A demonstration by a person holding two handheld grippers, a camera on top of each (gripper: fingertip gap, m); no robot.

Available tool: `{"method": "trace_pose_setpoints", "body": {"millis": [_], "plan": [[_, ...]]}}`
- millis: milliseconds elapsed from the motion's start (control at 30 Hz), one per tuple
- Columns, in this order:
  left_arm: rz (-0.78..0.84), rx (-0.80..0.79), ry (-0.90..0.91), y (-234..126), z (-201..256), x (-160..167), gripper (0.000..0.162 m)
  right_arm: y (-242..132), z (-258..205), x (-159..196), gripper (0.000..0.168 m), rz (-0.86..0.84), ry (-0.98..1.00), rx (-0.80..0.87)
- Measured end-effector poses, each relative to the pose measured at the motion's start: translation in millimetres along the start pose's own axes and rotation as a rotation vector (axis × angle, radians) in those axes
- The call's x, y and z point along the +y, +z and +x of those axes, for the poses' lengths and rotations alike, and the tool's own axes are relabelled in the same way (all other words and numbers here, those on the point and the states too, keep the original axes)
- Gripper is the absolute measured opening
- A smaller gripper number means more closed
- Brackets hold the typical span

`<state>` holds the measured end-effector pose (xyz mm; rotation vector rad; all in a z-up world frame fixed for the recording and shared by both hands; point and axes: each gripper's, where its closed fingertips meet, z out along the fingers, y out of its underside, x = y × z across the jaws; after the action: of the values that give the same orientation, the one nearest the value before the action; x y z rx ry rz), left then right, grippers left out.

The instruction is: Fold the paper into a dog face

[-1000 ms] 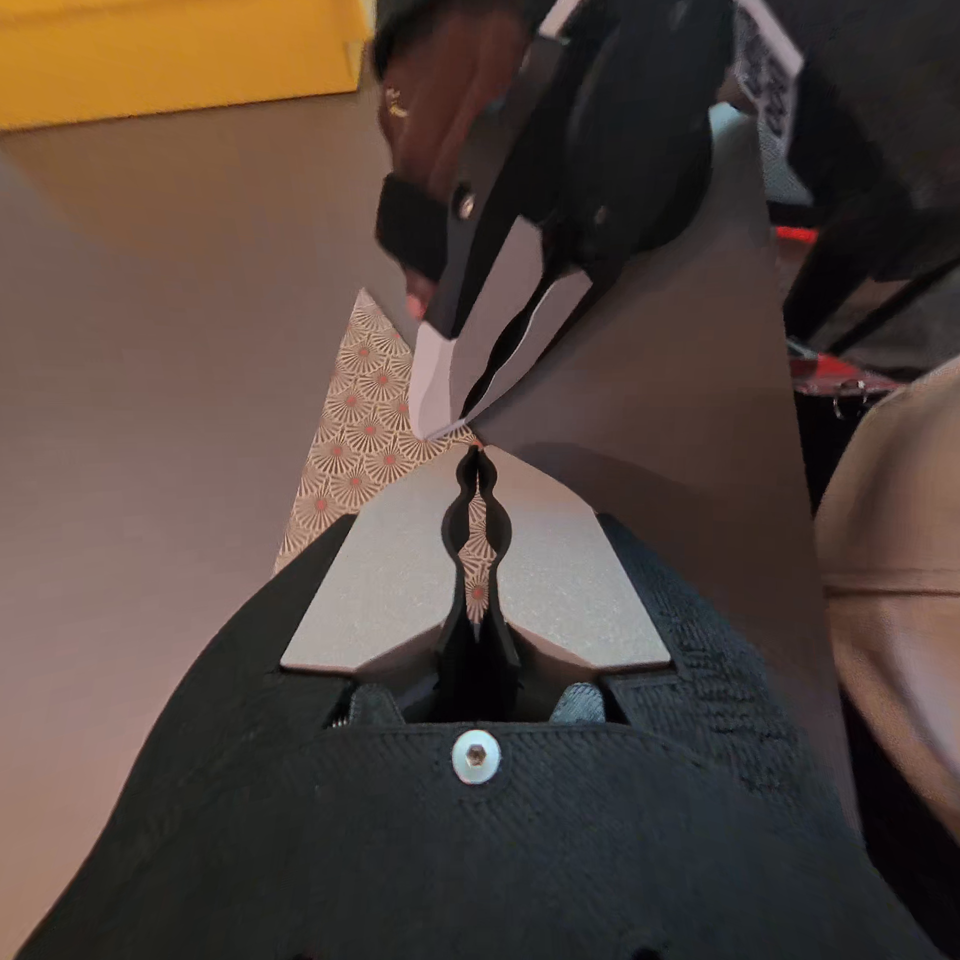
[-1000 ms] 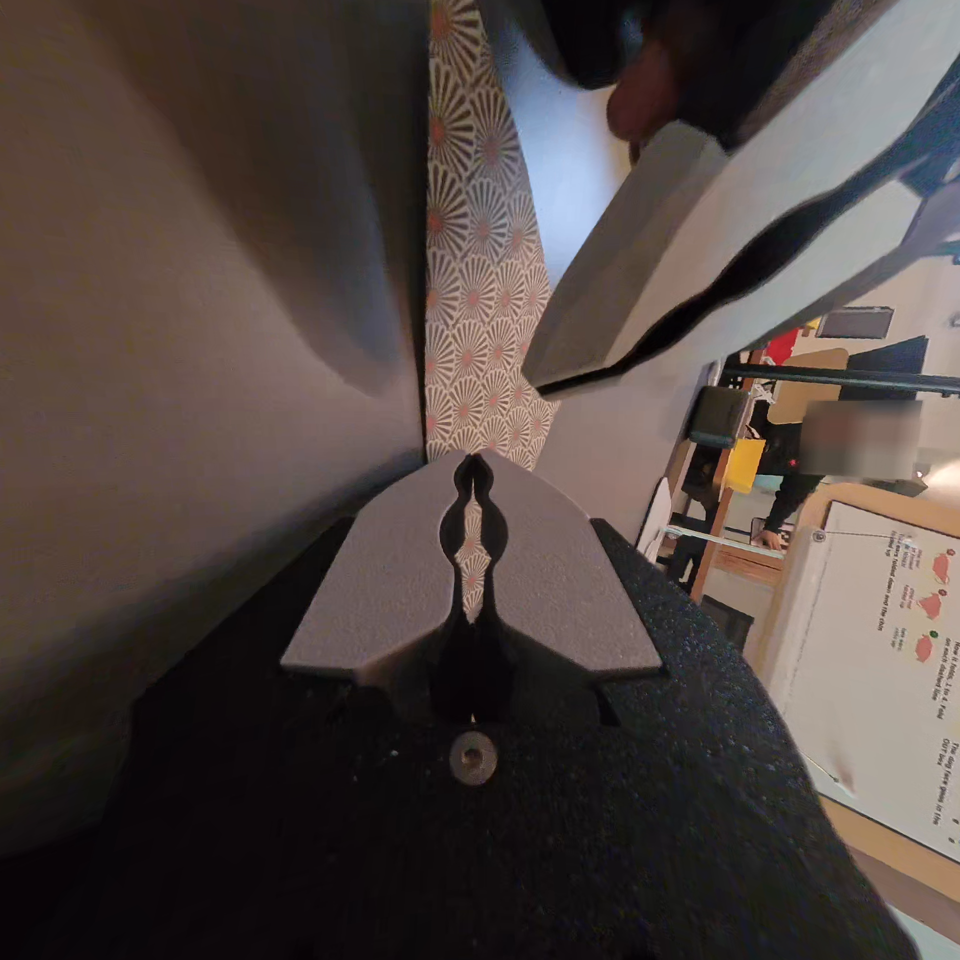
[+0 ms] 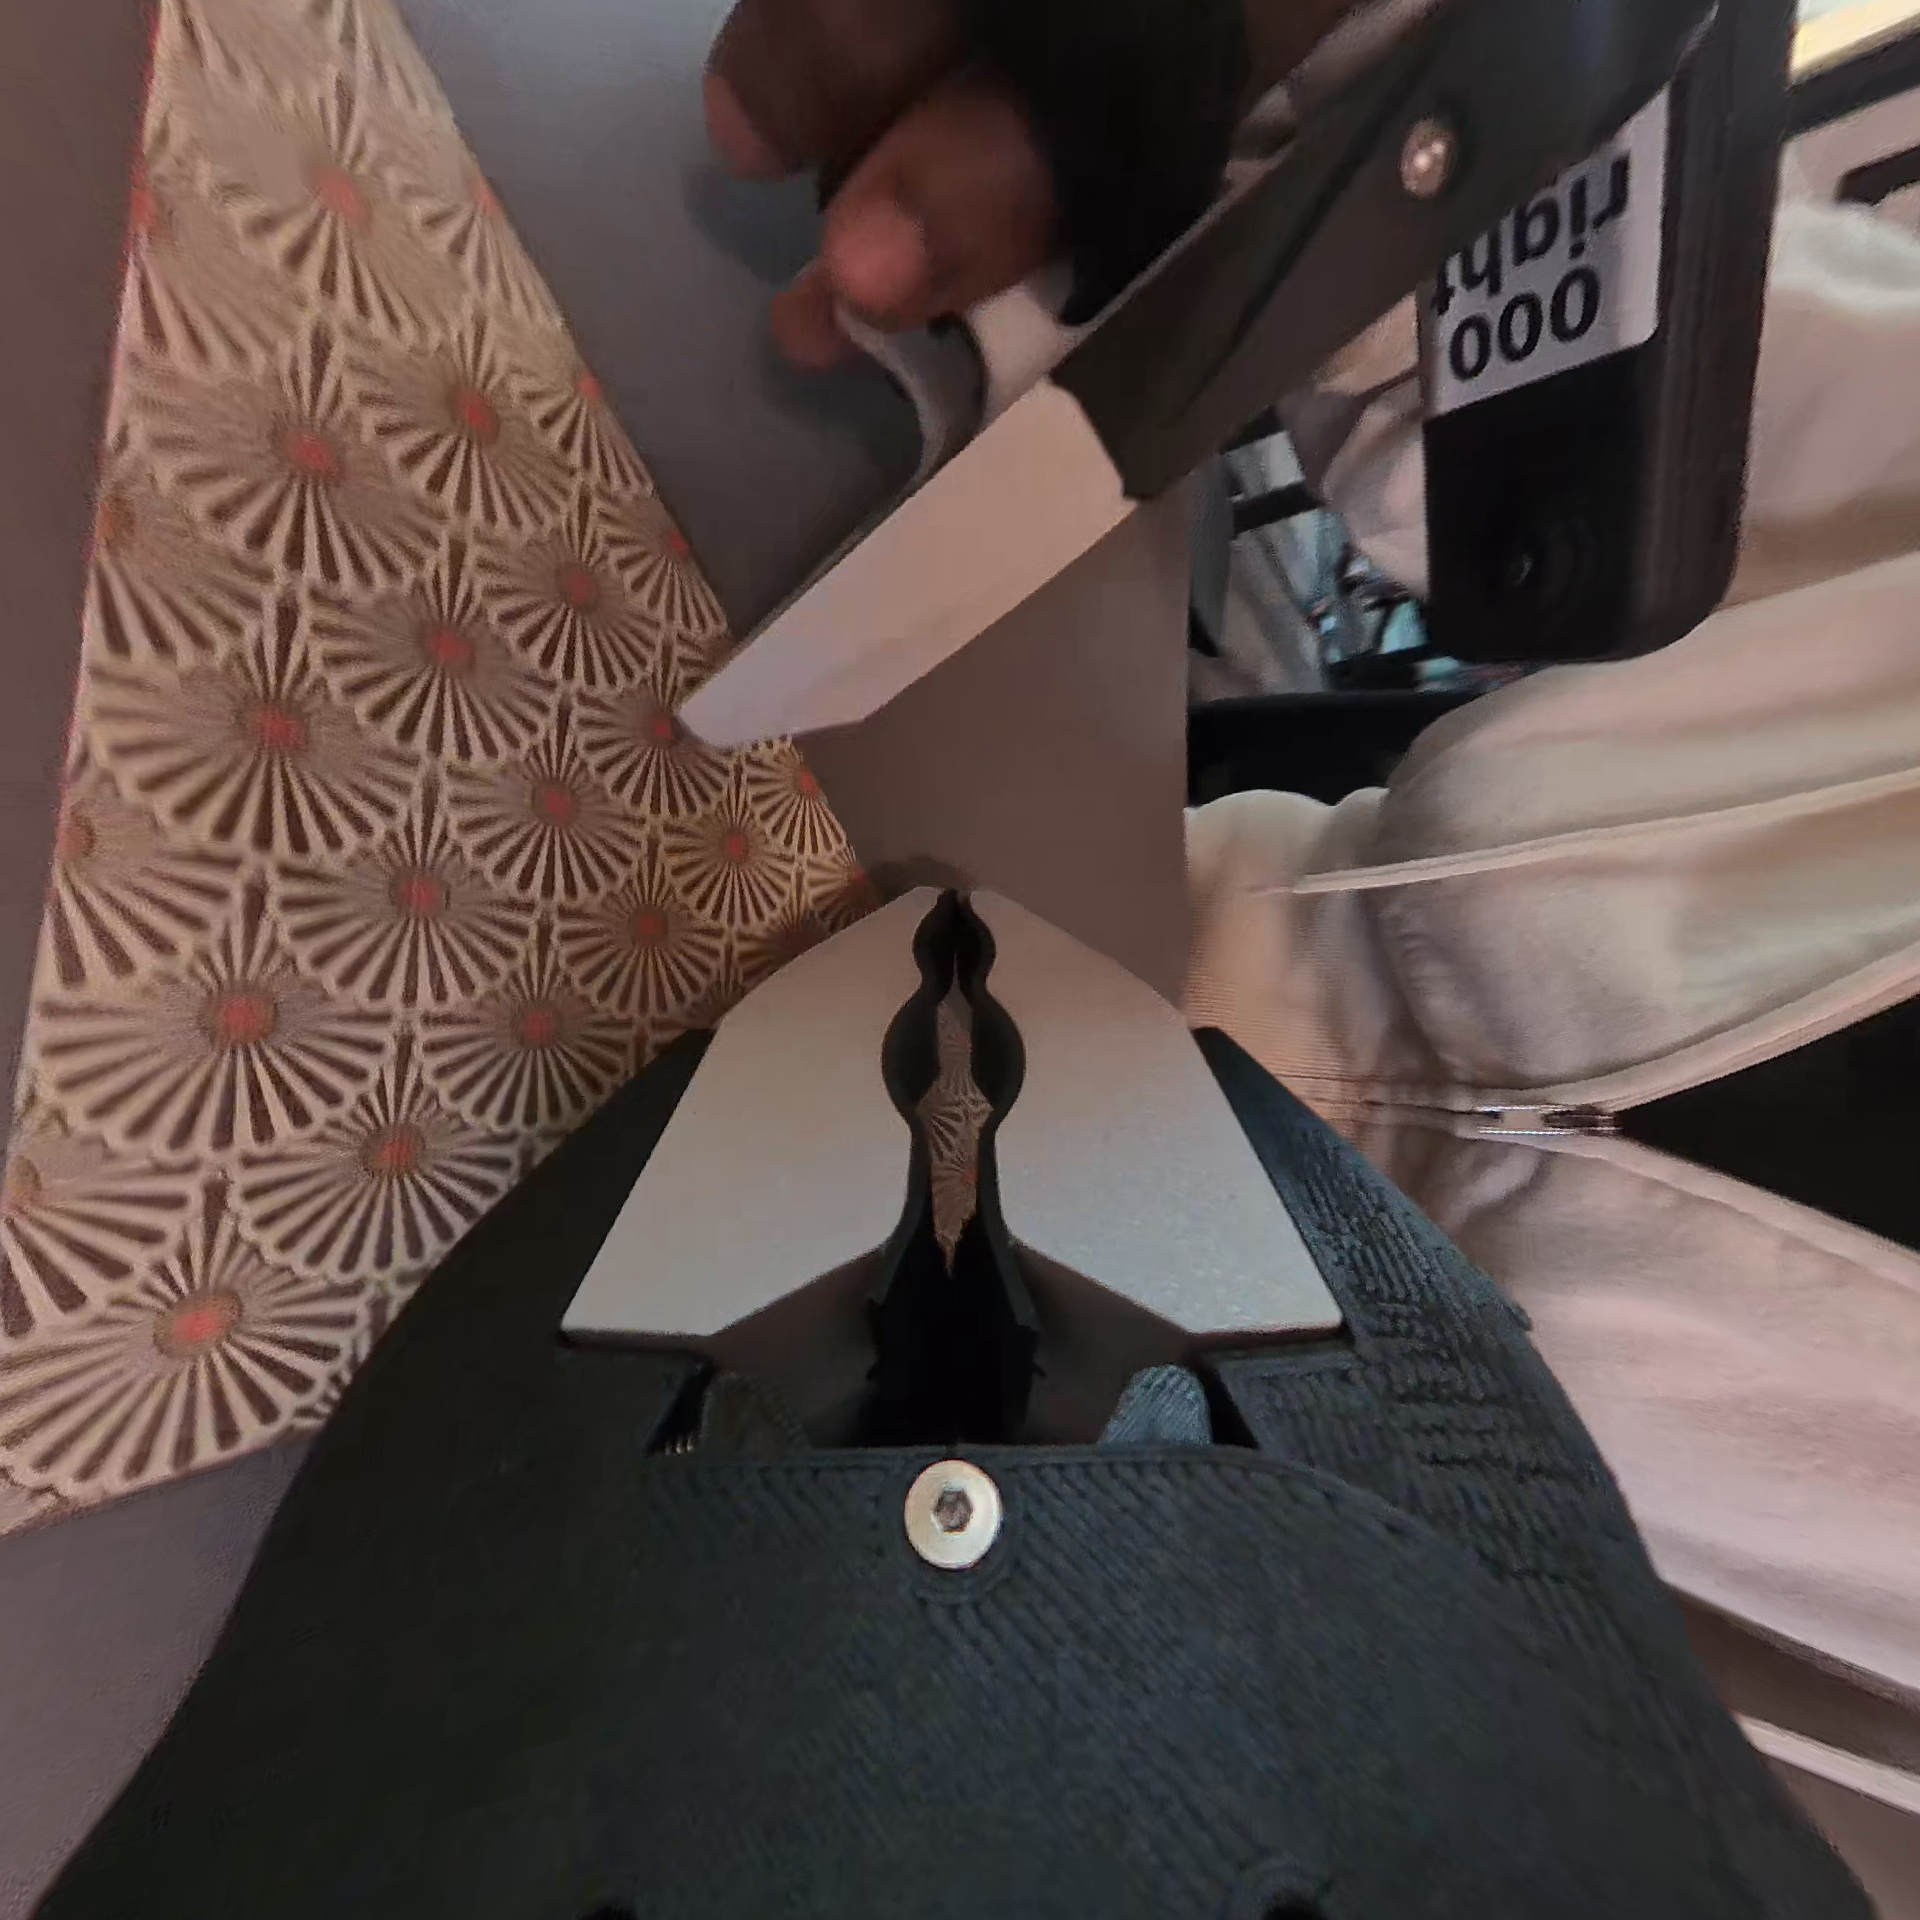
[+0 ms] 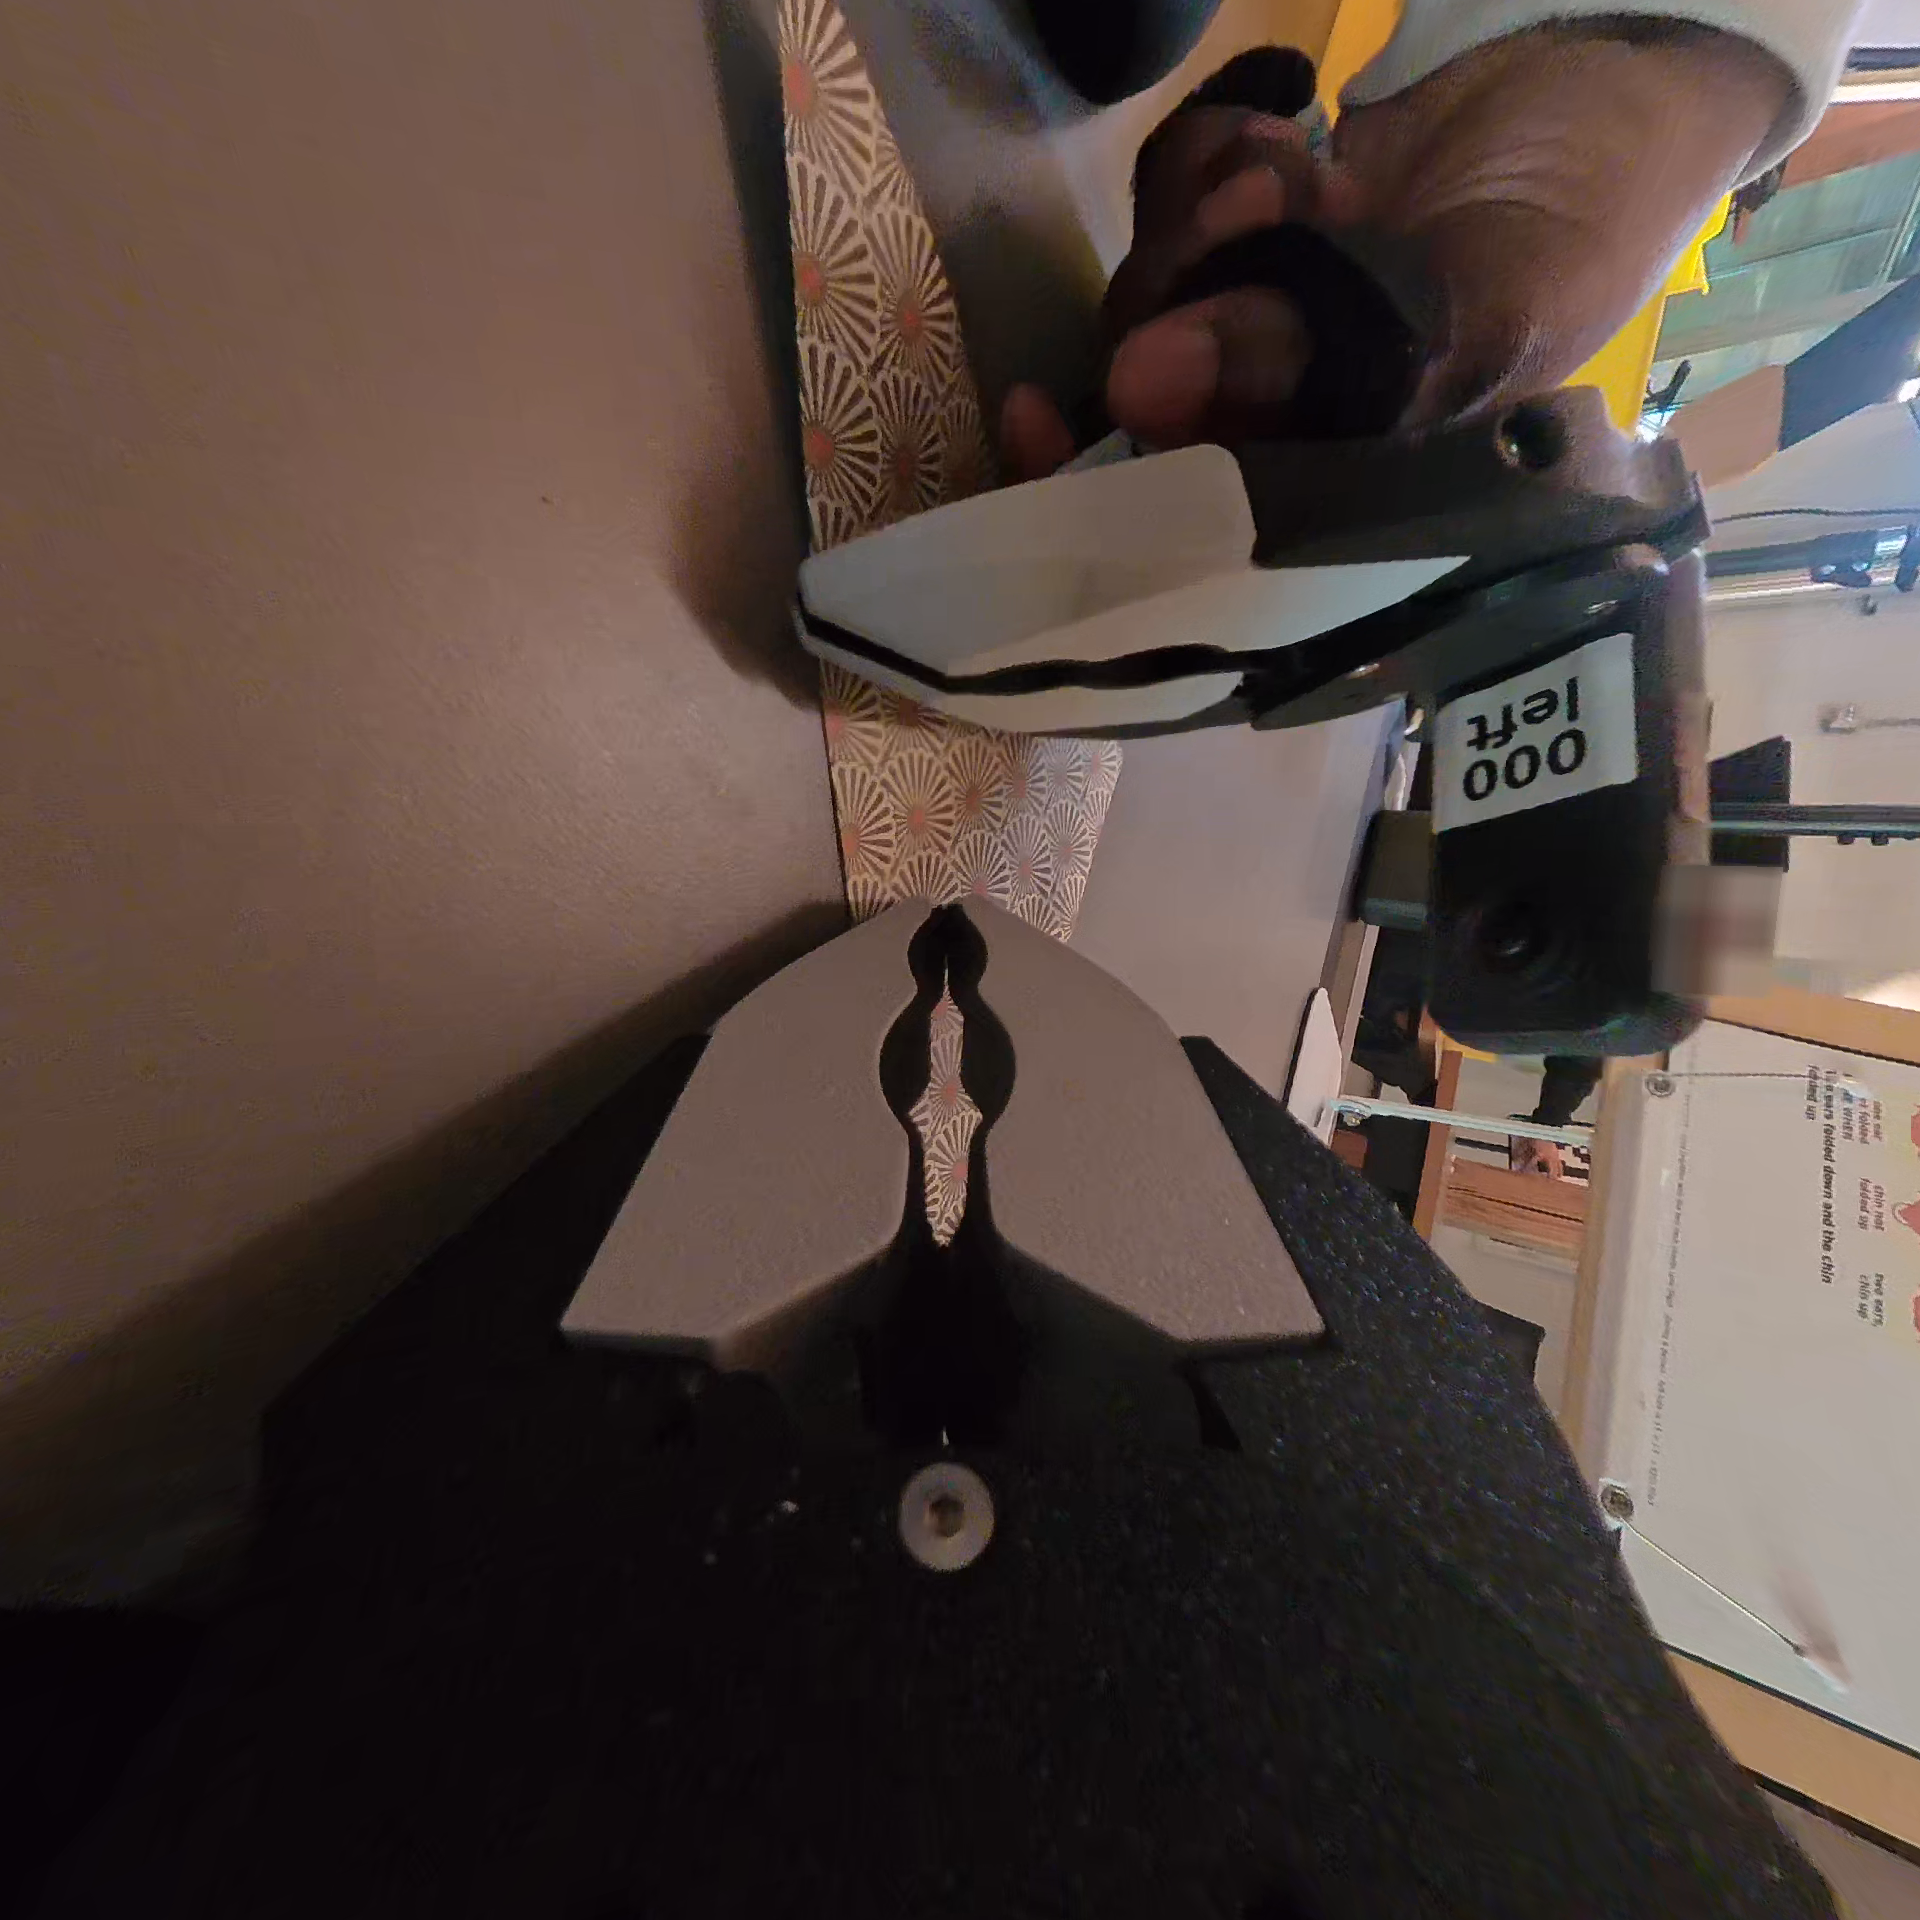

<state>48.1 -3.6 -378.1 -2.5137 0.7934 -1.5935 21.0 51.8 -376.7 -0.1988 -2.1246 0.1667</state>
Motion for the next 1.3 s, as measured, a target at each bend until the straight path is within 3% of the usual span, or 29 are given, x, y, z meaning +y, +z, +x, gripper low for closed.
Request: {"method": "trace_pose_setpoints", "body": {"millis": [100,433,567,633,700,833,933,1133,1300], "plan": [[0.008,0.064,-0.119,-4,4,7,0.0,0,0,0,0.0,-0.006,0.0,0.006],[-0.06,0.007,-0.227,0,18,44,0.0,0,1,0,0.0,-0.023,-0.007,0.025],[-0.188,-0.008,-0.253,4,32,76,0.0,0,3,8,0.0,-0.075,-0.03,0.046],[-0.154,-0.009,-0.201,8,38,63,0.0,0,3,8,0.0,-0.073,-0.03,0.047],[-0.024,0.019,-0.17,7,43,29,0.0,0,3,8,0.0,-0.079,-0.043,0.05],[0.121,-0.038,-0.145,-14,30,-14,0.0,0,3,8,0.0,-0.085,-0.045,0.053],[0.097,-0.164,-0.147,-15,7,-14,0.0,0,3,8,0.0,-0.085,-0.045,0.055],[0.033,-0.174,-0.187,-2,-6,-2,0.0,0,3,8,0.0,-0.087,-0.051,0.058],[0.106,-0.137,-0.219,-2,-4,-2,0.0,0,3,7,0.0,-0.088,-0.064,0.063]]}}
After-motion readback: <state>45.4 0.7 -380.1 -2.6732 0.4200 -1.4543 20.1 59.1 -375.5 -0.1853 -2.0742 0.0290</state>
